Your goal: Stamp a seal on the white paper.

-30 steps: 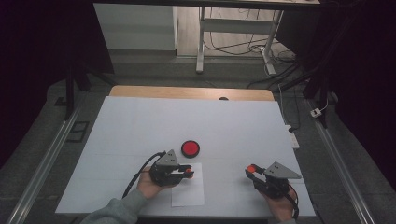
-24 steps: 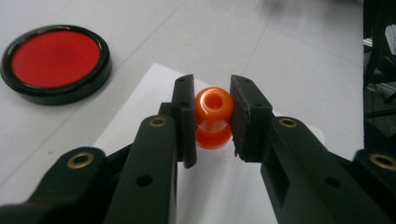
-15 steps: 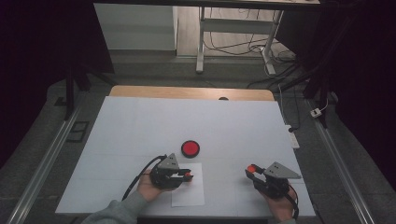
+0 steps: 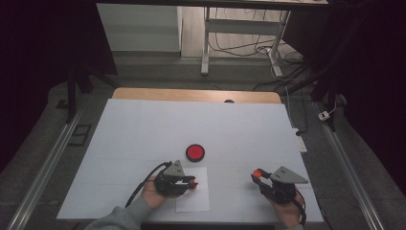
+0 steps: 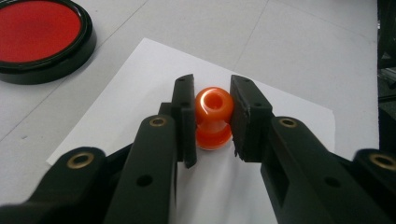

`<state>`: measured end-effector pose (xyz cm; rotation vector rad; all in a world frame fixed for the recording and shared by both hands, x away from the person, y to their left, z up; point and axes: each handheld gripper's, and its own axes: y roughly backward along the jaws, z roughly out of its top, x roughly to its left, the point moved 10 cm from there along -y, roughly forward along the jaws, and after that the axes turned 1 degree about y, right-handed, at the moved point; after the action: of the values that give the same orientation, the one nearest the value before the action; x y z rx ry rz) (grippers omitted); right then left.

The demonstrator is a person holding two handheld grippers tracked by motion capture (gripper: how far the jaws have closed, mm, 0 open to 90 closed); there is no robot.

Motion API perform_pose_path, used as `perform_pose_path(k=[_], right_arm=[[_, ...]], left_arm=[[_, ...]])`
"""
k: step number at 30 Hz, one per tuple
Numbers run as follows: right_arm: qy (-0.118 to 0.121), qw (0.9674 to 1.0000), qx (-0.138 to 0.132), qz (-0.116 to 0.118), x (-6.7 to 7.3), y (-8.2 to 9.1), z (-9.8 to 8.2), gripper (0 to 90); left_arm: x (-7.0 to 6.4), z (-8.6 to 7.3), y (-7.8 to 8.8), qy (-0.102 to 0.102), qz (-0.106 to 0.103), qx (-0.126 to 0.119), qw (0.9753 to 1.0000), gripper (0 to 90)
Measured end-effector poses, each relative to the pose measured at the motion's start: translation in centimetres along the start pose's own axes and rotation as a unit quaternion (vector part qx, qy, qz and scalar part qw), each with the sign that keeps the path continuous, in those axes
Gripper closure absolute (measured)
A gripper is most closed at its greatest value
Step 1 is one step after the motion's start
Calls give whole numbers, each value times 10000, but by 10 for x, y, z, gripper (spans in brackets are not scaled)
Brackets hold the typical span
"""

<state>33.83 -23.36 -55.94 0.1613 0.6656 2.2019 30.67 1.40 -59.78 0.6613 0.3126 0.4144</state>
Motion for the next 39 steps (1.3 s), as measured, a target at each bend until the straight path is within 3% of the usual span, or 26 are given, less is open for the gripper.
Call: perform_pose_path(k=[9, 14, 32, 39], right_arm=[[4, 10000, -13, 16, 0, 0, 0, 645], [3, 10000, -8, 20, 0, 0, 0, 645], [-2, 10000, -12, -14, 1, 0, 1, 645], [-13, 10000, -21, 0, 1, 0, 1, 645]], left_arm=[[-2, -1, -1, -88, 49, -38, 9999, 723], [-4, -2, -1, -296, 167, -7, 9994, 724], [-6, -4, -2, -607, 417, 46, 9973, 726], [-6, -4, -2, -557, 385, 15, 9977, 727]])
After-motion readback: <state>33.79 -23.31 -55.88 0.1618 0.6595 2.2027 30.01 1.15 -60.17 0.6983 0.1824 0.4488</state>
